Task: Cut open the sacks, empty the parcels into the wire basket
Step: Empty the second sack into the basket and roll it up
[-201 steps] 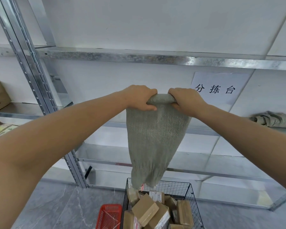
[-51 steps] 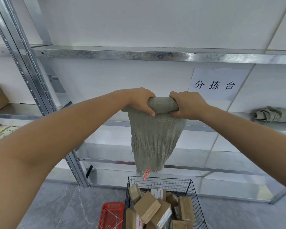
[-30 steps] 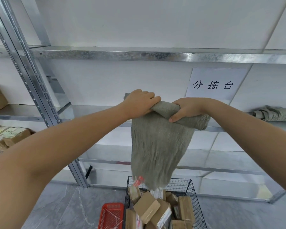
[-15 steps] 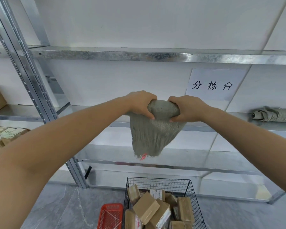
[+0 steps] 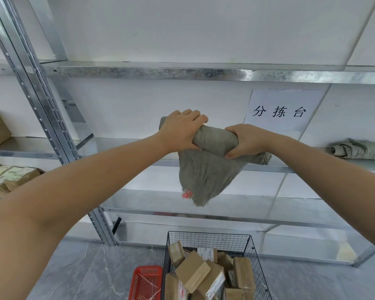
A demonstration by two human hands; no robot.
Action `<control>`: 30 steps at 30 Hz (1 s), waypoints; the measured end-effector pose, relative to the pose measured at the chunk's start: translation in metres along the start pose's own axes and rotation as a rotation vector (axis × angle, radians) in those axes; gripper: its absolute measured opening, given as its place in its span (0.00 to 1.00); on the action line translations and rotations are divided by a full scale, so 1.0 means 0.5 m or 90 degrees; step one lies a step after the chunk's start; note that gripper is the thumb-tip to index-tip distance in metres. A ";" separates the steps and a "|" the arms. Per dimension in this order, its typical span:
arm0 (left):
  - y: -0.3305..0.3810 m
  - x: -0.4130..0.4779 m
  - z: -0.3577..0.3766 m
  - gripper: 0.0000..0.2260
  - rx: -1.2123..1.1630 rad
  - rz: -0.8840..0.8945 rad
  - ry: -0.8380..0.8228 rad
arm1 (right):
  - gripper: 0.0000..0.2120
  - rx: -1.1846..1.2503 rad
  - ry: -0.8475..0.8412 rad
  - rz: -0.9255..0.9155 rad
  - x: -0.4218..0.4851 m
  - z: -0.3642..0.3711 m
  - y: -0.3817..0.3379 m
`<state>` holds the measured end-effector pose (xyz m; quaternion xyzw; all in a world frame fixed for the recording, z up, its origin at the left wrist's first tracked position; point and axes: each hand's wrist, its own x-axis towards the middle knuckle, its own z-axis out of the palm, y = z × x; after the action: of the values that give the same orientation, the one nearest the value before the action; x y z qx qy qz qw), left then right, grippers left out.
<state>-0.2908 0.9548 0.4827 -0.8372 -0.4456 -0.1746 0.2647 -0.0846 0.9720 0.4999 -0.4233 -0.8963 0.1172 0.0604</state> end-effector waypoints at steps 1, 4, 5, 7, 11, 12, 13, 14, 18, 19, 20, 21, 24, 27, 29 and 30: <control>0.003 0.004 -0.008 0.30 -0.010 -0.035 -0.072 | 0.14 -0.008 0.009 -0.007 -0.001 0.000 0.001; 0.013 0.017 -0.030 0.31 -0.032 -0.103 -0.273 | 0.14 -0.034 0.034 -0.017 -0.009 0.003 0.003; 0.014 0.023 -0.037 0.31 -0.077 -0.122 -0.327 | 0.14 -0.058 0.051 -0.018 -0.012 0.006 0.003; 0.011 0.034 -0.044 0.27 -0.190 -0.152 -0.424 | 0.13 -0.109 0.093 -0.018 -0.017 0.016 -0.002; 0.011 0.048 -0.045 0.23 -0.257 -0.144 -0.456 | 0.15 -0.178 0.164 -0.031 -0.018 0.034 -0.004; 0.012 0.048 -0.042 0.22 -0.249 -0.145 -0.443 | 0.17 -0.192 0.171 -0.033 -0.017 0.035 -0.003; 0.012 0.047 -0.039 0.22 -0.235 -0.148 -0.424 | 0.19 -0.193 0.162 -0.029 -0.016 0.033 0.000; 0.014 0.045 -0.037 0.21 -0.212 -0.147 -0.398 | 0.23 -0.180 0.137 -0.022 -0.014 0.031 0.003; 0.027 0.029 -0.026 0.18 -0.076 -0.091 -0.251 | 0.34 -0.034 -0.017 0.001 -0.009 0.013 -0.006; 0.031 0.024 -0.022 0.17 -0.055 -0.070 -0.215 | 0.33 -0.001 -0.039 0.008 -0.009 0.009 -0.009; 0.035 0.019 -0.018 0.16 -0.039 -0.049 -0.177 | 0.30 0.023 -0.056 0.013 -0.008 0.006 -0.011; 0.037 0.016 -0.012 0.16 -0.033 -0.029 -0.139 | 0.28 0.036 -0.071 0.016 -0.006 0.005 -0.012; 0.036 0.003 -0.001 0.15 -0.055 0.032 -0.066 | 0.21 0.064 -0.123 0.026 0.002 0.007 -0.012; 0.028 -0.006 0.008 0.13 -0.019 0.078 -0.038 | 0.21 0.061 -0.172 0.052 0.006 0.010 -0.008; 0.033 -0.006 0.007 0.15 -0.020 0.050 -0.063 | 0.23 0.077 -0.194 0.073 0.005 0.007 -0.008; 0.039 -0.005 0.006 0.17 -0.018 0.014 -0.094 | 0.23 0.079 -0.196 0.078 0.004 0.006 -0.007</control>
<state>-0.2757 0.9461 0.4735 -0.8565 -0.4519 -0.1156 0.2210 -0.0892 0.9710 0.4982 -0.4497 -0.8584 0.2395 -0.0588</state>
